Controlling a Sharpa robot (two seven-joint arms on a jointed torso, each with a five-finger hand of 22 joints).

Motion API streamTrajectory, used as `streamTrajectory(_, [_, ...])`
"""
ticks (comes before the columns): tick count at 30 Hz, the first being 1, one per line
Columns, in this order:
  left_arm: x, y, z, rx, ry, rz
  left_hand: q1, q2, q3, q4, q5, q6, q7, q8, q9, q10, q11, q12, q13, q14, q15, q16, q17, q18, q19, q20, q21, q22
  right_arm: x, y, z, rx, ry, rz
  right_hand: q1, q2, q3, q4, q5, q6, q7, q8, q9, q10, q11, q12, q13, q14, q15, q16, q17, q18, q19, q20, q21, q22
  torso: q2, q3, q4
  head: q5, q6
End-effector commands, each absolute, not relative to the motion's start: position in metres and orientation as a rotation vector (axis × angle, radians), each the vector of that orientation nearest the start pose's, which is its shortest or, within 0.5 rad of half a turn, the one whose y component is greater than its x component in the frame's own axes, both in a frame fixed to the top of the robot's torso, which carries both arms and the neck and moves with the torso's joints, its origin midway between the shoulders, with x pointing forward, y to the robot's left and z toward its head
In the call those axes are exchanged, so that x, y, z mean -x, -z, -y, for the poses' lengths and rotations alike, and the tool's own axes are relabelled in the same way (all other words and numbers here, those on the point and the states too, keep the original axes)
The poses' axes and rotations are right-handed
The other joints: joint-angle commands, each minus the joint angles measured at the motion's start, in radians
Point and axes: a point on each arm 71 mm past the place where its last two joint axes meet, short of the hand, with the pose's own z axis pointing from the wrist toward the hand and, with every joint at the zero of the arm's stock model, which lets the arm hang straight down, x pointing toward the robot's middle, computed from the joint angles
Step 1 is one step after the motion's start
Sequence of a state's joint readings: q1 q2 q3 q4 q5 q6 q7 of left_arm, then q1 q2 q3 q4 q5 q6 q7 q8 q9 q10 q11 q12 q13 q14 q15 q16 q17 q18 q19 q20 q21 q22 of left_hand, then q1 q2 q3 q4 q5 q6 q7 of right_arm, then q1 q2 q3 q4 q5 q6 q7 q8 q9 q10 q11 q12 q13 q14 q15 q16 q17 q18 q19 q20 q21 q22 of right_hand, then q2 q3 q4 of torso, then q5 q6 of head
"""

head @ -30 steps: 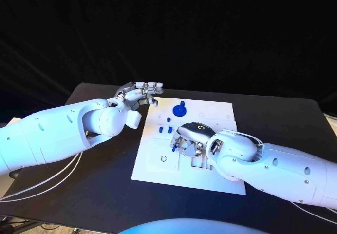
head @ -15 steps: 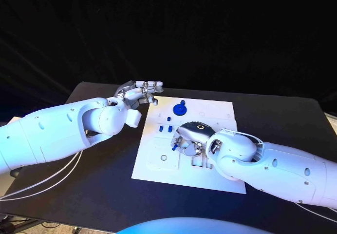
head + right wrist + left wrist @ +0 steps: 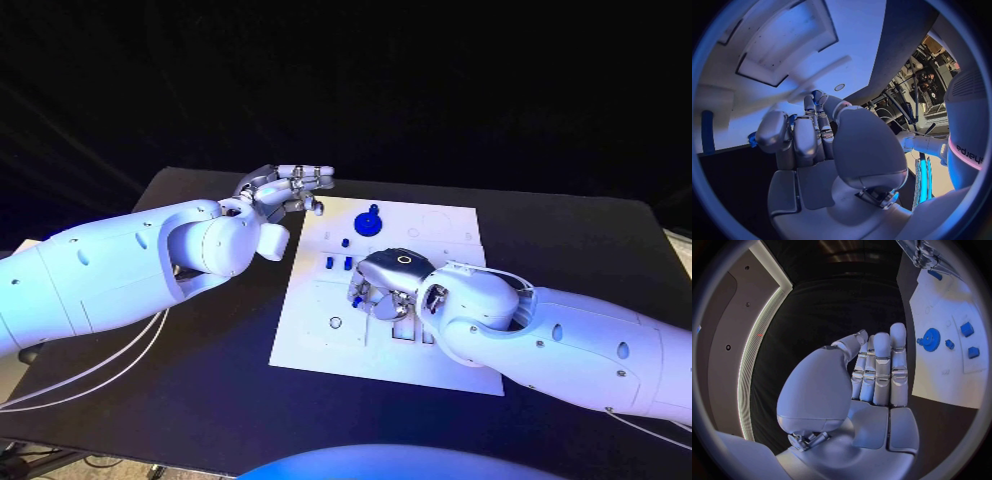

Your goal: Assemble the parts on the task board

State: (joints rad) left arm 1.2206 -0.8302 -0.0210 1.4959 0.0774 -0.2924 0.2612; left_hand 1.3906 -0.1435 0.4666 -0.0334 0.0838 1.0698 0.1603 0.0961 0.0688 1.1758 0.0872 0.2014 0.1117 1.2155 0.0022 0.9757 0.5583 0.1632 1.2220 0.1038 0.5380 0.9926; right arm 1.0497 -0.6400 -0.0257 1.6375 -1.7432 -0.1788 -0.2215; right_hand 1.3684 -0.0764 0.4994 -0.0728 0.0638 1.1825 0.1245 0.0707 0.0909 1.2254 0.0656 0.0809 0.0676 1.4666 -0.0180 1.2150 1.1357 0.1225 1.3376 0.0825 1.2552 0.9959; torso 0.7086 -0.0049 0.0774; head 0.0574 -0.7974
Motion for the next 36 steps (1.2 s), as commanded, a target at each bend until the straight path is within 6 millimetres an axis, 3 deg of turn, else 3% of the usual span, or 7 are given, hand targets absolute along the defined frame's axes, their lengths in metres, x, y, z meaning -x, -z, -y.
streamTrajectory(1, [-0.500, 0.172, -0.208, 1.250, 1.533, -1.488, -0.002, 0.009, -0.006, -0.001, 0.000, -0.006, 0.001, 0.003, 0.000, -0.007, 0.000, 0.003, 0.002, -0.006, 0.002, -0.004, -0.001, 0.019, -0.007, -0.001, -0.005, -0.002, -0.412, 0.241, 0.069, 0.549, -0.710, -1.795, -0.015, -0.002, -0.010, -0.001, 0.005, -0.002, 0.007, -0.002, 0.000, -0.006, 0.003, -0.011, -0.001, 0.038, 0.001, 0.007, 0.001, -0.014, 0.005, 0.003, 0.003, 0.002, 0.000, 0.0003, -0.0003, 0.002, -0.001])
streamTrajectory(7, [-0.500, 0.173, -0.209, 1.246, 1.519, -1.493, 0.000, 0.010, -0.005, -0.003, 0.001, -0.006, 0.001, 0.003, 0.000, -0.007, -0.001, 0.005, 0.002, -0.006, 0.001, -0.003, -0.002, 0.019, -0.007, -0.001, -0.005, -0.002, -0.413, 0.240, 0.070, 0.527, -0.719, -1.781, -0.050, -0.033, -0.026, 0.005, 0.014, -0.097, 0.038, -0.011, -0.023, -0.115, 0.034, -0.019, -0.006, 0.033, 0.027, 0.005, -0.009, -0.009, -0.016, 0.022, -0.016, -0.030, 0.000, 0.0003, -0.0004, 0.004, -0.002])
streamTrajectory(12, [-0.501, 0.173, -0.209, 1.246, 1.513, -1.498, 0.000, 0.010, -0.005, -0.003, 0.001, -0.006, 0.001, 0.003, 0.000, -0.007, -0.001, 0.005, 0.002, -0.006, 0.001, -0.003, -0.002, 0.019, -0.007, -0.001, -0.005, -0.002, -0.415, 0.238, 0.072, 0.494, -0.724, -1.755, -0.068, -0.052, -0.074, 0.010, 0.007, -0.178, 0.051, -0.009, -0.027, -0.210, 0.049, -0.012, -0.004, 0.018, 0.040, -0.022, -0.045, 0.002, -0.046, 0.035, -0.052, -0.087, 0.000, 0.0008, -0.0004, 0.005, -0.001])
streamTrajectory(24, [-0.502, 0.174, -0.211, 1.247, 1.504, -1.505, 0.001, 0.011, -0.005, -0.004, 0.001, -0.006, 0.002, 0.004, 0.000, -0.009, 0.000, 0.006, 0.002, -0.006, 0.001, -0.003, -0.003, 0.019, -0.006, -0.001, -0.006, -0.003, -0.411, 0.212, 0.097, 0.373, -0.800, -1.657, -0.049, -0.027, -0.124, 0.012, 0.010, -0.160, 0.041, 0.002, -0.019, -0.202, 0.042, 0.047, 0.004, 0.011, 0.033, -0.046, -0.081, 0.006, -0.049, 0.032, -0.067, -0.107, 0.000, 0.0011, -0.0021, -0.003, 0.007])
streamTrajectory(29, [-0.502, 0.174, -0.211, 1.247, 1.504, -1.506, 0.001, 0.011, -0.005, -0.004, 0.001, -0.006, 0.002, 0.004, 0.000, -0.009, 0.000, 0.006, 0.002, -0.006, 0.001, -0.003, -0.003, 0.019, -0.006, -0.001, -0.006, -0.003, -0.417, 0.189, 0.126, 0.339, -0.754, -1.674, -0.046, -0.027, -0.132, 0.011, 0.015, -0.153, 0.031, 0.000, -0.020, -0.183, 0.034, 0.067, 0.003, 0.010, 0.027, -0.051, -0.089, 0.006, -0.046, 0.029, -0.068, -0.108, -0.001, 0.0003, -0.0026, -0.012, 0.012])
streamTrajectory(32, [-0.502, 0.174, -0.211, 1.244, 1.508, -1.507, 0.001, 0.011, -0.006, -0.004, 0.001, -0.006, 0.002, 0.004, 0.000, -0.009, 0.000, 0.007, 0.002, -0.006, 0.001, -0.003, -0.003, 0.019, -0.006, -0.001, -0.006, -0.003, -0.425, 0.180, 0.149, 0.334, -0.684, -1.696, -0.051, -0.040, -0.149, 0.011, 0.022, -0.162, 0.026, -0.006, -0.022, -0.194, 0.032, 0.067, -0.002, 0.010, 0.027, -0.056, -0.096, 0.006, -0.049, 0.028, -0.074, -0.116, -0.001, 0.0008, -0.0042, -0.021, 0.016])
streamTrajectory(36, [-0.501, 0.174, -0.210, 1.240, 1.517, -1.508, 0.001, 0.011, -0.006, -0.004, 0.001, -0.006, 0.002, 0.004, 0.000, -0.010, 0.000, 0.007, 0.002, -0.007, 0.001, -0.003, -0.003, 0.019, -0.006, -0.001, -0.006, -0.003, -0.434, 0.179, 0.170, 0.340, -0.591, -1.721, -0.051, -0.049, -0.184, 0.012, 0.027, -0.180, 0.014, -0.008, -0.024, -0.234, 0.038, 0.058, -0.004, 0.009, 0.032, -0.066, -0.111, 0.008, -0.056, 0.032, -0.087, -0.133, 0.000, 0.0014, -0.0058, -0.029, 0.024])
